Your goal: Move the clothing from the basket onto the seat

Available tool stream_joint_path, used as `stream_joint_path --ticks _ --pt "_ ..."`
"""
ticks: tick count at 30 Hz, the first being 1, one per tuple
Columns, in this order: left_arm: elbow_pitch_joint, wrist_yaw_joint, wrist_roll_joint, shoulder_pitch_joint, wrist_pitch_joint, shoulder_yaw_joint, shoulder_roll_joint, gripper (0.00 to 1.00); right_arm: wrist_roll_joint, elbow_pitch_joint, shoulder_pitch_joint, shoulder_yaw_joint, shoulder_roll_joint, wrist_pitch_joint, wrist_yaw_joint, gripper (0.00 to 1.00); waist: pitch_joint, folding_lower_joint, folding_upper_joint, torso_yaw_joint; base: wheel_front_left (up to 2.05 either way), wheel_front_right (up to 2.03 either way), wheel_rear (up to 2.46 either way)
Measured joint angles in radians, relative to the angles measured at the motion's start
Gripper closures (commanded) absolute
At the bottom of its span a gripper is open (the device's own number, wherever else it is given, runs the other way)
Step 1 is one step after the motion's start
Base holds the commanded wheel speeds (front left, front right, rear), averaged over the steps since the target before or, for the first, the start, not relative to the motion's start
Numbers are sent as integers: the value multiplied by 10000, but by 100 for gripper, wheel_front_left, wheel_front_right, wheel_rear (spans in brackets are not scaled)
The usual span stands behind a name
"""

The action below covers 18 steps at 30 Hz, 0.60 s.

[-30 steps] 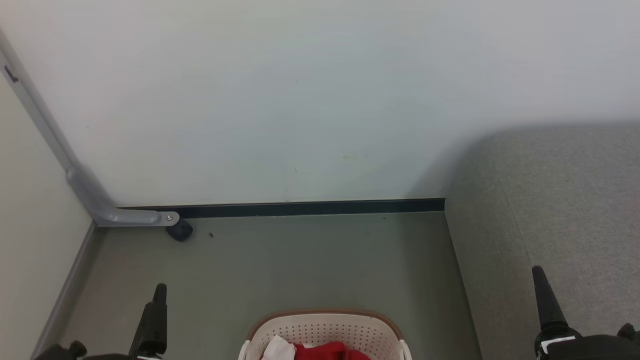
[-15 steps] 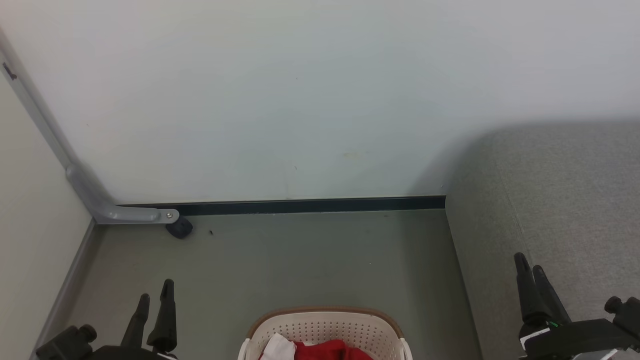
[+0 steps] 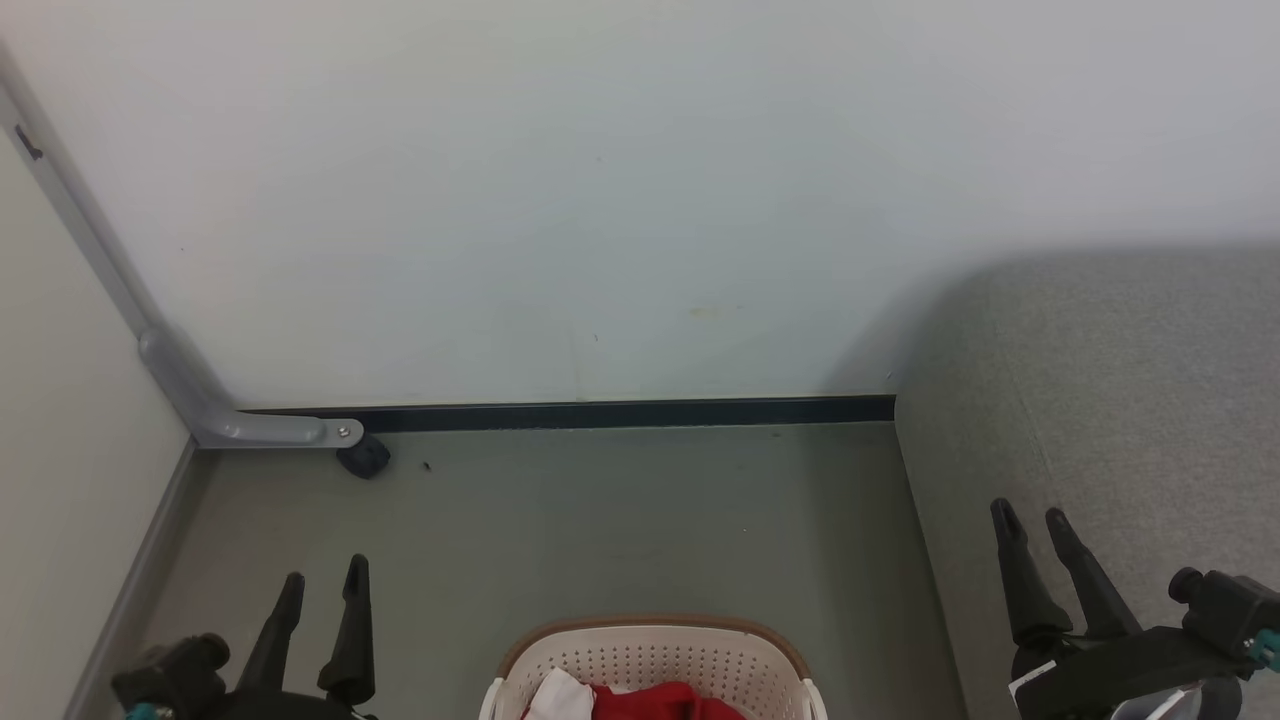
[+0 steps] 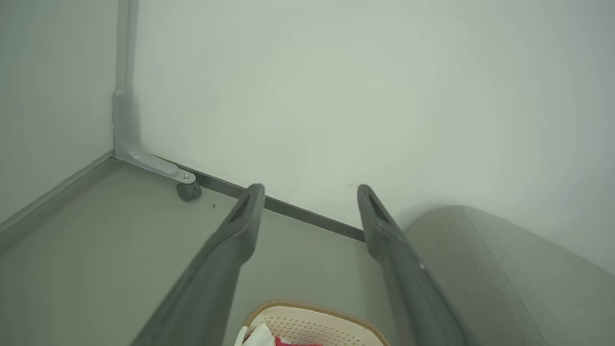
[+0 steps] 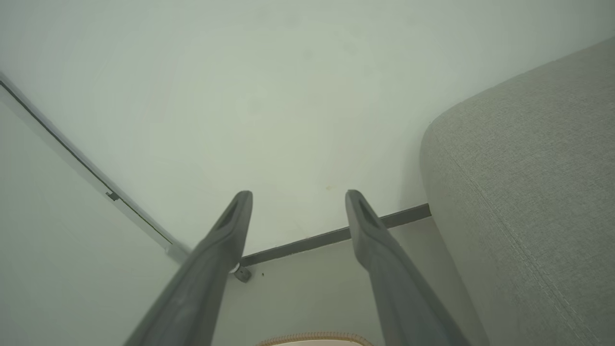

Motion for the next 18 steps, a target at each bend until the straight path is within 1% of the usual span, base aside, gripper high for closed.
stream_joint_path --ticks 11,13,18 --pt "58 167 1499 -3 -401 -303 184 0 -1358 61 -87 479 -234 -393 -12 0 9 0 -1 15 0 0 0" --pt "71 173 1689 -11 -499 -345 207 0 -1572 128 -155 579 -272 -462 -94 0 19 0 0 13 0 0 0" --pt "94 215 2316 -53 -683 -472 249 0 -2182 176 -249 775 -372 -675 -94 0 46 0 0 11 0 0 0"
